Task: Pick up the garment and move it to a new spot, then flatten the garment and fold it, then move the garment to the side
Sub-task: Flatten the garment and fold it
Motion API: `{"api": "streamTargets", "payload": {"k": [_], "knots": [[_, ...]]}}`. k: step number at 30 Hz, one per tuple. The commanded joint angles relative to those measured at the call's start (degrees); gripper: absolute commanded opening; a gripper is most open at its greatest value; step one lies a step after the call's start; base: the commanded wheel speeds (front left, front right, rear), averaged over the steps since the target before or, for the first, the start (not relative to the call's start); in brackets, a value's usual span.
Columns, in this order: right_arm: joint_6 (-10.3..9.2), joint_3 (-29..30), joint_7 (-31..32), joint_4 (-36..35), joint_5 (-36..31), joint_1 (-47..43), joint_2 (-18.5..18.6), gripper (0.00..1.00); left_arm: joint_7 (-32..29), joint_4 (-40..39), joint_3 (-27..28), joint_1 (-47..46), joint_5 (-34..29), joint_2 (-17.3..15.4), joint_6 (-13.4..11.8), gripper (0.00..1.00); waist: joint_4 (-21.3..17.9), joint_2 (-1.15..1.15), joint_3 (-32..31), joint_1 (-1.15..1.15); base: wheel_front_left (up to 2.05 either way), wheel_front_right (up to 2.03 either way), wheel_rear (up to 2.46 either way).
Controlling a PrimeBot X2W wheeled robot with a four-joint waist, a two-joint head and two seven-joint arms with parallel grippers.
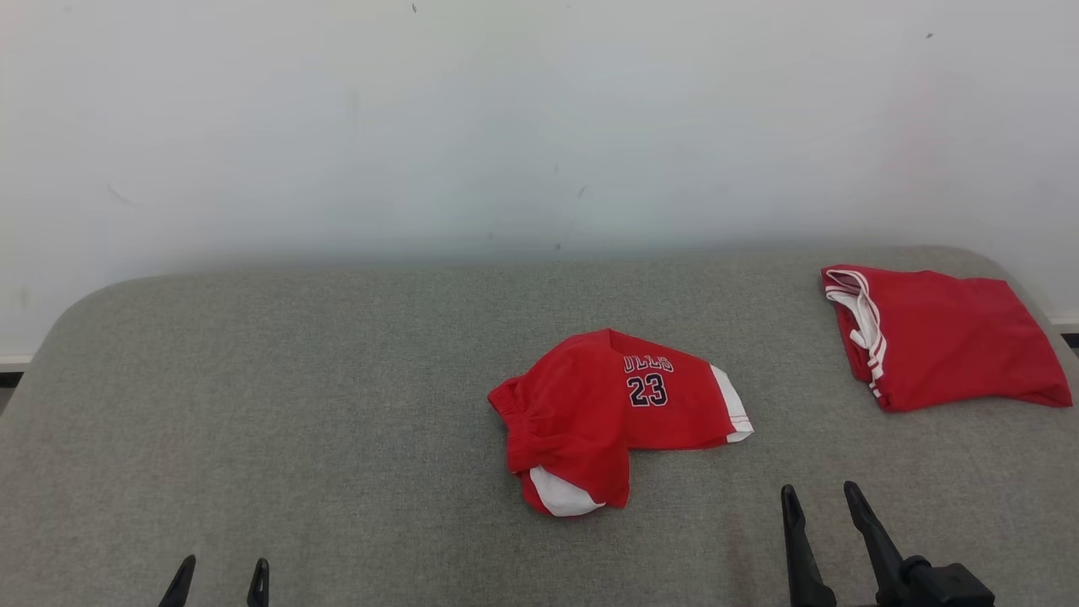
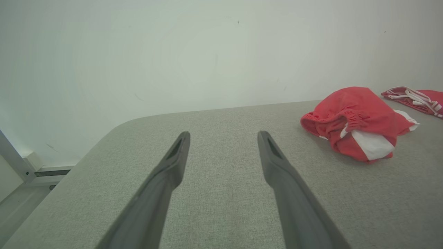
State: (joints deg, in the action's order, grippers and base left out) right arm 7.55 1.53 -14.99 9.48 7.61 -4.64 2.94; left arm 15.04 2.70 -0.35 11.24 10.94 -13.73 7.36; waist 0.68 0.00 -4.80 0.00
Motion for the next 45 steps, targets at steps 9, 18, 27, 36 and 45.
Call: {"api": "streamTargets", "payload": {"k": [9, 18, 27, 36, 45], "knots": [[-0.15, -0.19, -0.25, 0.10, -0.25, -0.66, -0.14, 1.00, 0.18, 0.21, 0.65, 0.22, 0.00, 0.17, 0.09, 1.00, -0.07, 0.00, 0.02, 0.00, 0.00, 0.00, 0.00], [-0.16, -0.03, -0.25, 0.11, -0.30, -0.66, -0.14, 1.00, 0.18, 0.28, 1.02, 0.01, -0.39, 0.39, 0.10, 1.00, 0.00, 0.00, 0.08, 0.00, 0.00, 0.00, 0.00], [-0.16, 0.01, -0.25, 0.08, -0.10, -0.69, -0.14, 1.00, 0.18, 0.33, 1.18, -0.09, -0.09, 0.08, 0.11, 1.00, 0.05, 0.00, 0.22, 0.00, 0.00, 0.00, 0.00], [-0.16, -0.57, -0.25, -0.04, 0.22, 0.18, -0.14, 1.00, 0.18, 0.88, -3.07, -5.54, -0.57, -0.39, 0.11, 1.00, -1.42, 0.00, 1.43, 0.00, 0.00, 0.00, 0.00], [-0.16, -1.84, -0.25, 0.40, 0.83, 2.19, -0.14, 1.00, 0.18, 7.28, -14.77, -18.43, 3.94, -1.83, 0.02, 1.00, -7.72, 0.00, 4.91, 0.00, 0.00, 0.00, 0.00]]}}
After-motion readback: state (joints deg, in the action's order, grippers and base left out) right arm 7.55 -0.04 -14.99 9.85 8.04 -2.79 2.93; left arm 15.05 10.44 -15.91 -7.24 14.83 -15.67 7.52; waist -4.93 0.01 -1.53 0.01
